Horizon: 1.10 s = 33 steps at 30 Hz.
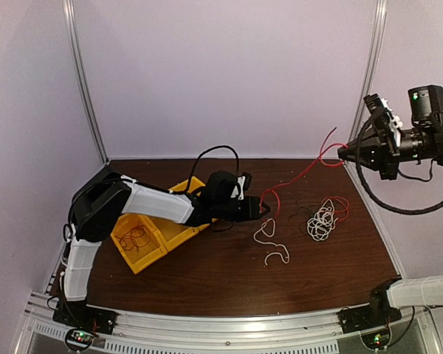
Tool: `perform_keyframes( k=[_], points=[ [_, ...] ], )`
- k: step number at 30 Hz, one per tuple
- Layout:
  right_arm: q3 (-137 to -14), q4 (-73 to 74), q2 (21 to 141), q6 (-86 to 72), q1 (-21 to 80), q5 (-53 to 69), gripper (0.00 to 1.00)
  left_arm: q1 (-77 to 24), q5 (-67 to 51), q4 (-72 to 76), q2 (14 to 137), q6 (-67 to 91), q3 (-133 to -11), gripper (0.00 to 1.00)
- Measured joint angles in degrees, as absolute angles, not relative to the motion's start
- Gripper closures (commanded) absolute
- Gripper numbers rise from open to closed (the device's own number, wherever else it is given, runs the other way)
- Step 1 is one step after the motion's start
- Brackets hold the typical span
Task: Untangle the cables
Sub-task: Adjust the untangled cable.
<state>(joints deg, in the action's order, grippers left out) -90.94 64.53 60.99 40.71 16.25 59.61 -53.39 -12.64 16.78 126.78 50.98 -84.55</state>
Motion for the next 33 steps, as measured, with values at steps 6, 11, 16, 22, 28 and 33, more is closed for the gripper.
perform_keyframes(
  k=[6, 11, 16, 22, 28, 33],
  points=[
    [-104.5, 66.9, 62.6, 40.9, 13.5, 64.8, 1.00, -52.9, -12.6, 17.1, 127.2, 52.2, -83.0, 0.45],
    [-110.8, 67.7, 64.1, 41.3, 12.4, 67.0, 1.00, -53.2, -12.6, 17.0, 128.2, 52.7, -81.2, 0.56],
    [-110.5, 67.6, 64.2, 41.5, 12.3, 67.5, 1.00, -53.2, -13.6, 19.6, 128.4, 52.4, -80.2, 0.79],
    [-98.6, 60.3, 61.6, 36.7, 12.3, 63.3, 1.00, -53.2, -14.8, 28.9, 125.2, 51.5, -72.4, 1.00],
    [-87.5, 52.3, 60.9, 32.1, 12.1, 57.1, 1.00, -53.2, -14.6, 31.7, 116.4, 48.4, -68.4, 1.00],
    [-78.3, 46.4, 60.3, 29.8, 12.1, 54.1, 1.00, -53.2, -14.4, 31.4, 108.0, 45.0, -67.7, 1.00]
  ],
)
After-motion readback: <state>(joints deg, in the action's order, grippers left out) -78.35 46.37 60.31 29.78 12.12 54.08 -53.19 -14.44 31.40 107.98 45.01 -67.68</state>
